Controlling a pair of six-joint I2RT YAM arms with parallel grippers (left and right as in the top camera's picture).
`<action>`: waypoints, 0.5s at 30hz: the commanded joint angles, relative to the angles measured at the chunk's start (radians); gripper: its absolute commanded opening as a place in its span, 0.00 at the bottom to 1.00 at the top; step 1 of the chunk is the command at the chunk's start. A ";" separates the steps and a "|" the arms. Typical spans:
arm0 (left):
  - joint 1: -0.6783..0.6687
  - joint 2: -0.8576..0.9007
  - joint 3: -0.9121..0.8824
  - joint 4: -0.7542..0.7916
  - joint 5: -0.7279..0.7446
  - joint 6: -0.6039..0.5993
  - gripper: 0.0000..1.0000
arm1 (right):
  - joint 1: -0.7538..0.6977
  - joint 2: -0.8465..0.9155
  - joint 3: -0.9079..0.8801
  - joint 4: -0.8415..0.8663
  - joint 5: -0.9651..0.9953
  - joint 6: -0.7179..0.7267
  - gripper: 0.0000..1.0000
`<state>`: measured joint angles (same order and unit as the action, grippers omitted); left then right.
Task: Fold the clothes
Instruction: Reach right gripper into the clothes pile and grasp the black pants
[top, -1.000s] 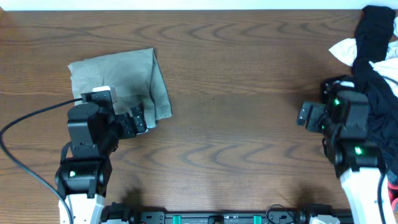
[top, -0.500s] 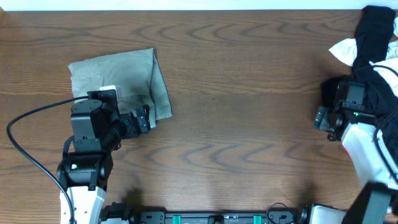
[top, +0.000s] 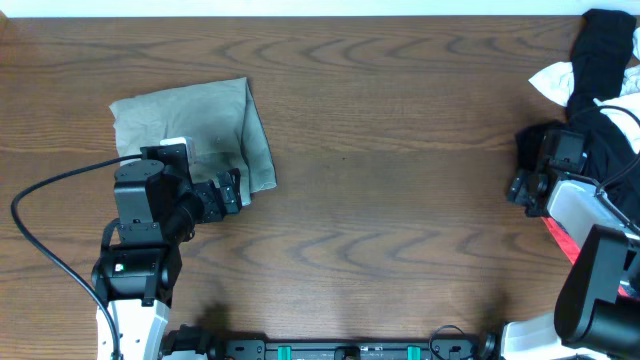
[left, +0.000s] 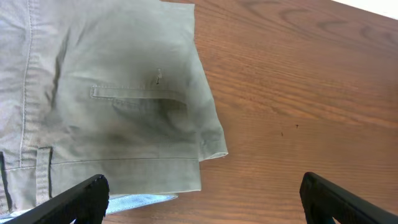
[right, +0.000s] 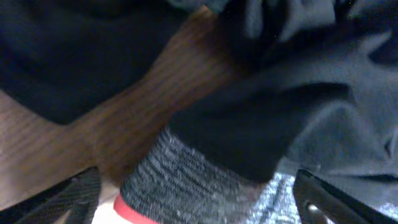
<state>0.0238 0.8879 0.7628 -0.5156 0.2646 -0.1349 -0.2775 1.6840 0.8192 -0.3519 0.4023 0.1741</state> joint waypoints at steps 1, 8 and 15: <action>-0.004 0.001 0.025 0.000 0.016 -0.009 0.98 | -0.007 0.040 0.005 -0.004 0.012 0.013 0.80; -0.004 0.017 0.025 0.001 0.016 -0.009 0.98 | 0.002 0.026 0.006 -0.013 0.000 0.013 0.01; -0.004 0.027 0.025 0.006 0.015 -0.009 0.98 | 0.099 -0.138 0.102 -0.100 -0.219 -0.083 0.01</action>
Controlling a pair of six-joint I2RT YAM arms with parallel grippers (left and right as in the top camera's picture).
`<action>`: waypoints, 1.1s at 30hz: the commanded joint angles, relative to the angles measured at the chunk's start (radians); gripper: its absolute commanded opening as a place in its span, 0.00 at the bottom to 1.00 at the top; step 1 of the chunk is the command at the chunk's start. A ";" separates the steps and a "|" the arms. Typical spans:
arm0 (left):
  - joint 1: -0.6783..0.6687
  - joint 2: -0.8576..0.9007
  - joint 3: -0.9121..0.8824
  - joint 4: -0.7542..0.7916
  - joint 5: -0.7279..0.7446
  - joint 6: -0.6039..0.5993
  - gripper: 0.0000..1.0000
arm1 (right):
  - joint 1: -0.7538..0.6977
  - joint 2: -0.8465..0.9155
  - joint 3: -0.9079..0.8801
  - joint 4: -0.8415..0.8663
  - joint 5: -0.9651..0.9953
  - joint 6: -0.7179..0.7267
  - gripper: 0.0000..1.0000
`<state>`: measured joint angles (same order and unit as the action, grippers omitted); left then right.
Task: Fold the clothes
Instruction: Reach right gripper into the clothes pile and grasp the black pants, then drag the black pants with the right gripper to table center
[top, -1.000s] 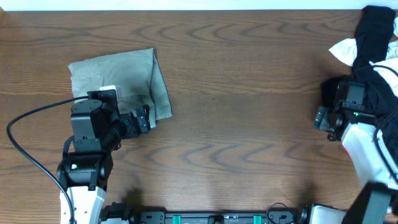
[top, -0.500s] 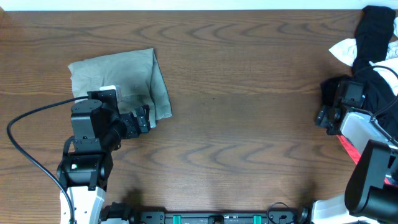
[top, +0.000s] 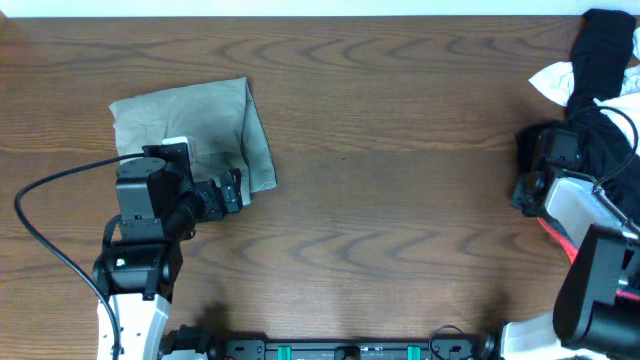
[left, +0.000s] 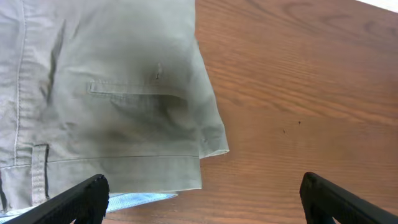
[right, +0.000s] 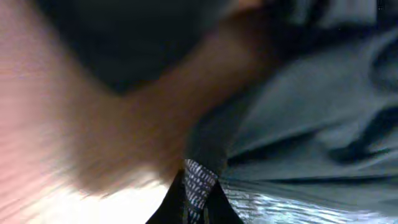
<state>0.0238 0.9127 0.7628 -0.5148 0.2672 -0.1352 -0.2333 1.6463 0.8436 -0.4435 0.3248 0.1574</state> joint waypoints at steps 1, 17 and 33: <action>-0.004 0.002 0.025 0.007 0.013 -0.008 0.98 | 0.079 -0.135 0.103 -0.021 -0.195 -0.082 0.01; -0.004 0.002 0.025 0.011 0.013 -0.009 0.98 | 0.581 -0.171 0.216 0.212 -0.446 -0.038 0.06; -0.004 0.002 0.025 0.011 0.013 -0.009 0.98 | 0.725 0.030 0.216 0.528 -0.436 -0.039 0.02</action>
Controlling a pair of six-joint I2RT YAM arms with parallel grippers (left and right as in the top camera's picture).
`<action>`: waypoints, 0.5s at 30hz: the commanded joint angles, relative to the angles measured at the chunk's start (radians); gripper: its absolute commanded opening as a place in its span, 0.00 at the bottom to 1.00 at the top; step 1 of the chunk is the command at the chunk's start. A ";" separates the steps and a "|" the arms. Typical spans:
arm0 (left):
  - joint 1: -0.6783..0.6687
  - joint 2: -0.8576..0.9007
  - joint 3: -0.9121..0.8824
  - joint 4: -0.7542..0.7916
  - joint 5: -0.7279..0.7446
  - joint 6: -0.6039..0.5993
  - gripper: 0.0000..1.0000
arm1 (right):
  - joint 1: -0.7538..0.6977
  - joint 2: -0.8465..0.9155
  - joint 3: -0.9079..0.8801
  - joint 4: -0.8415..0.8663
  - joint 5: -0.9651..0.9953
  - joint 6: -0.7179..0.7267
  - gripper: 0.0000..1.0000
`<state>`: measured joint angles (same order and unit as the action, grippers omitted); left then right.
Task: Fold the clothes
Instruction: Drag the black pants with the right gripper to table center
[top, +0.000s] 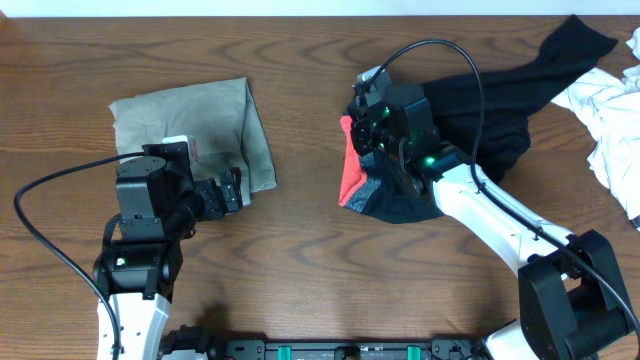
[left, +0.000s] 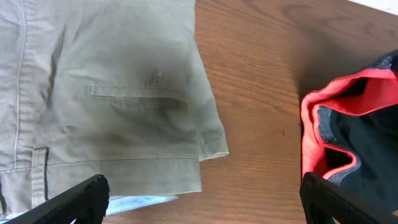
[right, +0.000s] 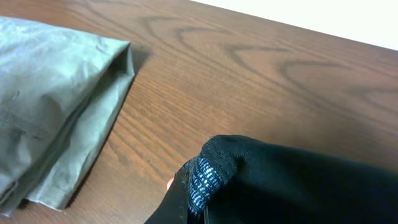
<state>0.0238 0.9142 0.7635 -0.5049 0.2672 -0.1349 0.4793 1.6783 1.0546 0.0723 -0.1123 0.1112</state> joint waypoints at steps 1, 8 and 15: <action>-0.004 0.001 0.024 0.002 0.013 -0.009 0.98 | 0.012 -0.002 0.005 0.015 0.016 0.007 0.02; -0.004 0.012 0.024 0.015 0.013 -0.009 0.98 | 0.012 0.061 0.005 0.189 0.127 0.008 0.38; -0.004 0.041 0.024 0.015 0.022 -0.009 0.98 | 0.011 0.175 0.010 0.288 0.085 0.057 0.99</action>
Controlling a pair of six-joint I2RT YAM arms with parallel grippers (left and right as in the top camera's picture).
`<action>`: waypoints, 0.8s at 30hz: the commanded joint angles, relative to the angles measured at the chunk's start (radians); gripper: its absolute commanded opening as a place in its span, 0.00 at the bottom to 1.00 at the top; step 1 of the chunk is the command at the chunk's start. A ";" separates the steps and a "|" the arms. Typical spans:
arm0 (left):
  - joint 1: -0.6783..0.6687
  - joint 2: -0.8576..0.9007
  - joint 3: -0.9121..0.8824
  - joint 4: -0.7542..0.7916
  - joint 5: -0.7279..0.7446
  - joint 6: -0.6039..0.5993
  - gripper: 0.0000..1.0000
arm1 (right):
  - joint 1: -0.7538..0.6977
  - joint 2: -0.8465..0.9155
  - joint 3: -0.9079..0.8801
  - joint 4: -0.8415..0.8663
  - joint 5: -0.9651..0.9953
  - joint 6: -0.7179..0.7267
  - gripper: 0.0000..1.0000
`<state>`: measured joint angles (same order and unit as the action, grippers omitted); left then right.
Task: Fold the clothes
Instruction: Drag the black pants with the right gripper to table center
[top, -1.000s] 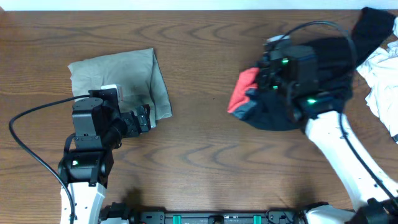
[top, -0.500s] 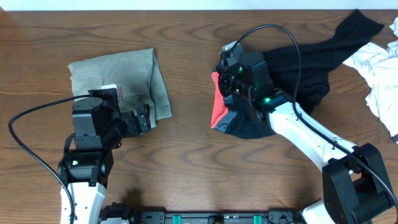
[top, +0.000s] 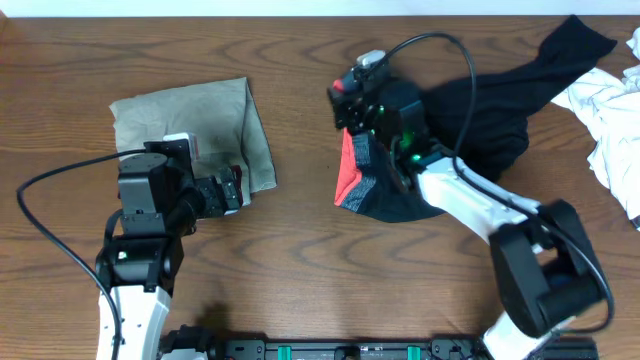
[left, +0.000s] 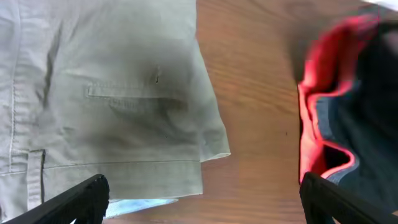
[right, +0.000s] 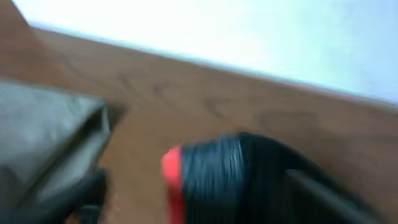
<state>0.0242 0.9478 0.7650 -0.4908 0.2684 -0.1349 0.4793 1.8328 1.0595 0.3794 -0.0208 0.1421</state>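
Folded khaki trousers (top: 190, 130) lie at the left of the table, pocket side up (left: 106, 93). My left gripper (top: 232, 188) stands open at their near right corner with nothing between its fingers (left: 202, 199). A black garment with a red lining (top: 440, 130) lies spread across the middle and trails toward the far right corner. Its red edge (left: 311, 124) faces the trousers. My right gripper (top: 347, 108) is at the garment's far left end. The right wrist view is blurred, and there the gripper (right: 205, 193) looks open over the red and black hem (right: 205, 168).
A crumpled white garment (top: 610, 110) lies at the right edge of the table. The left arm's black cable (top: 40, 190) loops over the table at the left. Bare wood (top: 300, 250) runs along the near side.
My right gripper, then shut on the black garment's hem, now looks open and sits a little farther back and left. The red edge has shifted slightly left. The left arm has not moved.
My right gripper stood open over the dark clothes pile at the right edge. Then it was shut on a grey hem there. Later it held the black garment in the middle of the table, beside the trousers. Now it looks open there. The left gripper stayed open throughout.
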 joint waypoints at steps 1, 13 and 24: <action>-0.004 0.011 0.023 0.001 0.040 -0.009 0.98 | 0.011 0.016 0.005 -0.040 -0.004 0.022 0.99; -0.067 0.079 0.023 0.014 0.169 -0.008 0.98 | -0.096 -0.280 0.005 -0.410 0.160 -0.031 0.99; -0.150 0.359 0.023 0.388 0.166 -0.024 0.08 | -0.175 -0.309 0.005 -0.729 0.087 -0.004 0.80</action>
<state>-0.1226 1.2324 0.7700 -0.1638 0.4232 -0.1436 0.3065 1.5223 1.0618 -0.3359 0.0792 0.1291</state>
